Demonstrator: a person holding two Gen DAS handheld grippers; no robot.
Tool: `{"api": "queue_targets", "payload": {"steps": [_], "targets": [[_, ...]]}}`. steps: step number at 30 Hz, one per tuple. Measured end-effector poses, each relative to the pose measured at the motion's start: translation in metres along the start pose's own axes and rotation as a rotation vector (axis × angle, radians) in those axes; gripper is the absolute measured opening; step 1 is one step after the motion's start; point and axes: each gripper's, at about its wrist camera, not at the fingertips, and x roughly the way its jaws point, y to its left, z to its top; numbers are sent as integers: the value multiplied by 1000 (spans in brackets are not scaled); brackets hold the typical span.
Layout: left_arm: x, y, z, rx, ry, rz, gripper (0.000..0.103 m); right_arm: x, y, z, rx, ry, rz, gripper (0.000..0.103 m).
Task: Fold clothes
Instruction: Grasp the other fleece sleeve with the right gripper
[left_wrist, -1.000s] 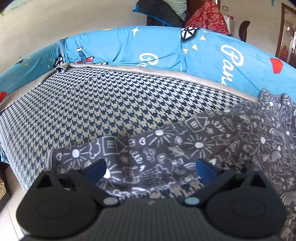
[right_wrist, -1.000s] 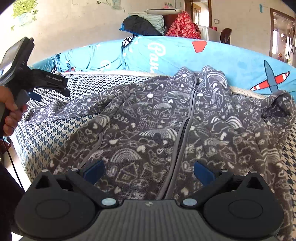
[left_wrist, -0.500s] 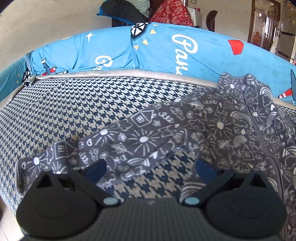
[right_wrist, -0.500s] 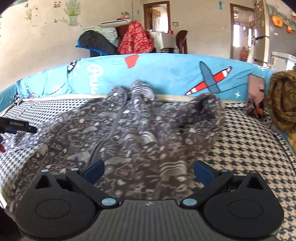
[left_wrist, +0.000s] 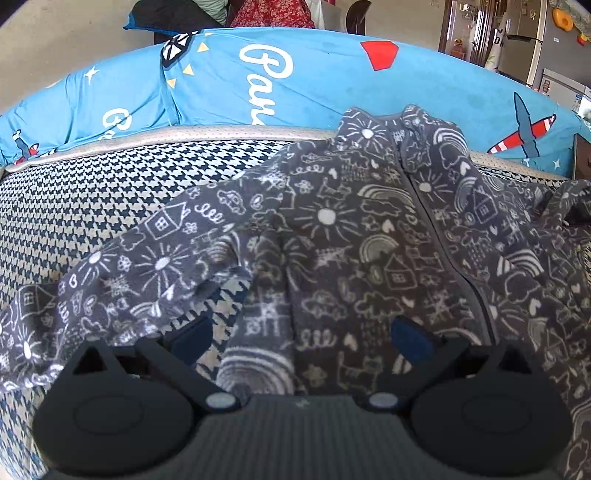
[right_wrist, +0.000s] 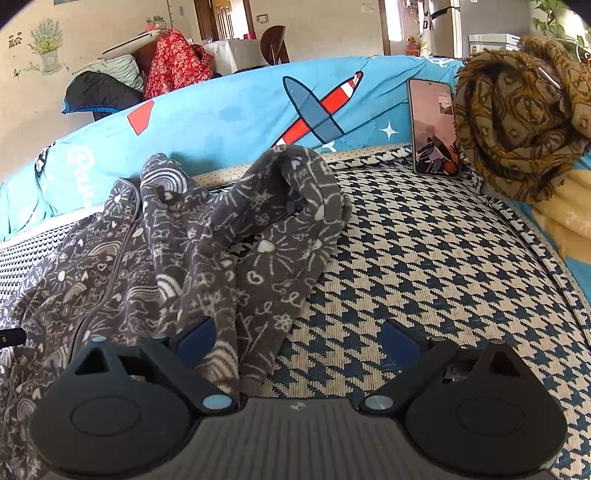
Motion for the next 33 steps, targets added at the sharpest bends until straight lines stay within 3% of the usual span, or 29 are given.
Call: {"api": "queue_targets", "payload": {"steps": [3, 8, 14, 16, 18, 22, 28, 33], "targets": [[1, -4, -1, 22, -1, 3, 103, 14, -2, 1, 13, 31, -9, 83], [3, -5, 0, 24, -1, -1, 103, 31, -3, 4, 65, 58, 11, 79], [4, -4, 1, 17, 5, -6, 103, 40, 21, 3, -28, 36, 10, 68], [5, -5, 0, 23, 8, -7, 103, 42, 30, 1, -76, 23, 13, 51], [6, -5, -1, 29, 12, -4, 103, 44, 37, 1, -109, 12, -2, 44], [7, -3, -1, 27, 20, 2, 103, 43, 36, 4, -112, 2, -39, 17], [9, -2, -2, 23, 29, 7, 103, 27, 24, 11, -113, -68, -100, 14], [10, -5, -4, 40, 35, 8, 103, 15, -3, 17, 15, -92, -83, 11]]}}
